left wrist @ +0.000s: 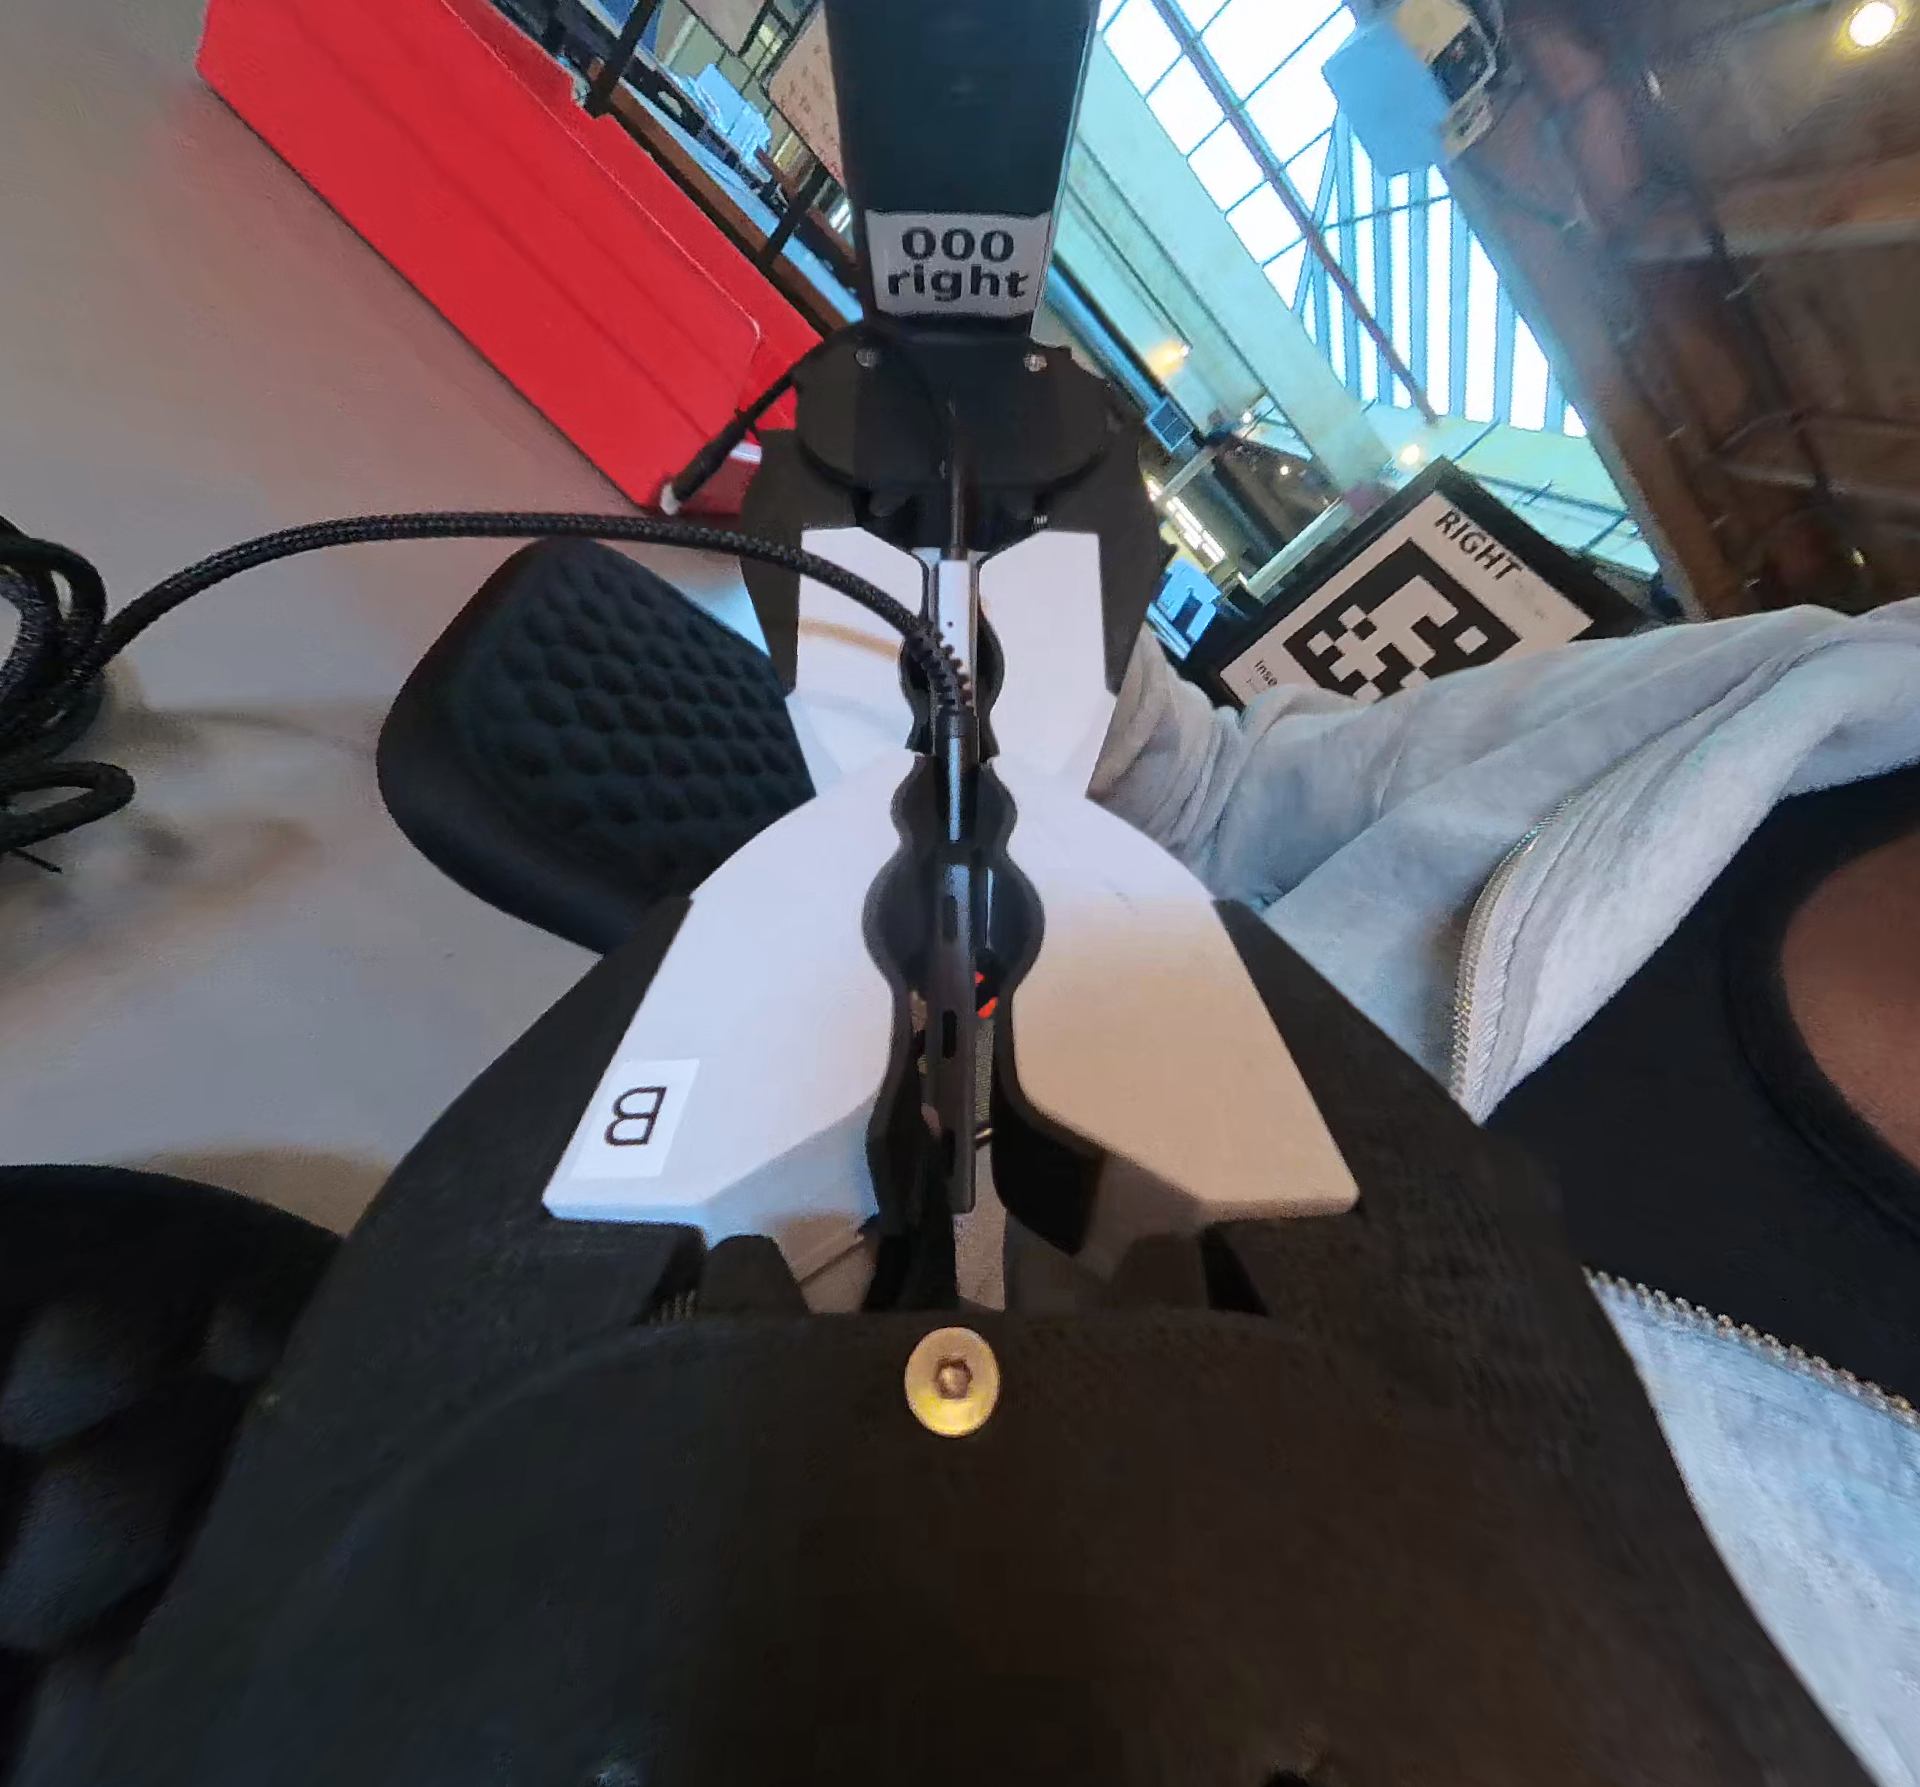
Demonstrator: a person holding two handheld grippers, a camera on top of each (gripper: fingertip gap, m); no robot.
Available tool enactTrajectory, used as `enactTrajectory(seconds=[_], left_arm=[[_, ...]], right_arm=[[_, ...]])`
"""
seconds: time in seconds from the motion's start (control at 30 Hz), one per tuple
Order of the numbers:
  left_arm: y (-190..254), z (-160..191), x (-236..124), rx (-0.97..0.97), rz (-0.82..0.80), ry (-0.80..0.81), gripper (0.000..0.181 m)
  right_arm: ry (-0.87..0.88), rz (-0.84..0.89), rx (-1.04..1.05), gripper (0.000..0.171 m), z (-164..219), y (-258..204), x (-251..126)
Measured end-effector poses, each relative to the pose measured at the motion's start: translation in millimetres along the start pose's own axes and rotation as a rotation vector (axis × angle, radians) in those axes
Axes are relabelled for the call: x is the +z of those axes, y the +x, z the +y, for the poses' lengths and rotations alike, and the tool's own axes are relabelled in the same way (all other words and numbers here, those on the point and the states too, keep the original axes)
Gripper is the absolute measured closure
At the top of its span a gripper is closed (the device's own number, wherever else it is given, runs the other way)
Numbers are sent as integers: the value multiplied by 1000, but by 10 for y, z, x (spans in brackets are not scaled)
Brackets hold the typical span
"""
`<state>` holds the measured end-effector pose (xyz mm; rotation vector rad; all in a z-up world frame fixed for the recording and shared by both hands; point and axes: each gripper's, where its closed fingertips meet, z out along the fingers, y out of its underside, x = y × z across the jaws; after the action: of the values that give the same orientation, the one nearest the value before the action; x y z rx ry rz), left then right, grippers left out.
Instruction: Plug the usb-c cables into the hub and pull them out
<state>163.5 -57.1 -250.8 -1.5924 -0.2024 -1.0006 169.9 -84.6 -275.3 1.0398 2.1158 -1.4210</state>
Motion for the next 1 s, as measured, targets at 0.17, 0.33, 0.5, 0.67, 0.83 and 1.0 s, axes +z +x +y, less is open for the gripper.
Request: enactTrajectory(seconds=[0.17, 0.33, 0.5, 0.67, 0.83, 1.0], left_arm=[[10, -48, -60, 16, 9, 22, 173], [83, -180, -120, 84, 34, 150, 144], [165, -432, -412, 198, 22, 376, 138], [190, -510, -573, 309, -34, 404, 138], [147, -611, -714, 386, -167, 366, 137], [18, -732, -1135, 441, -412, 271, 131]], right_arm=[[13, 10, -27, 163, -70, -5, 35], [139, -31, 27, 162, -221, -7, -55], [99, 150, 151, 161, -51, 417, -399], [156, 221, 325, 153, 102, 744, -615], [227, 366, 305, 128, 136, 924, -713], [207, 722, 119, 104, 162, 993, -995]])
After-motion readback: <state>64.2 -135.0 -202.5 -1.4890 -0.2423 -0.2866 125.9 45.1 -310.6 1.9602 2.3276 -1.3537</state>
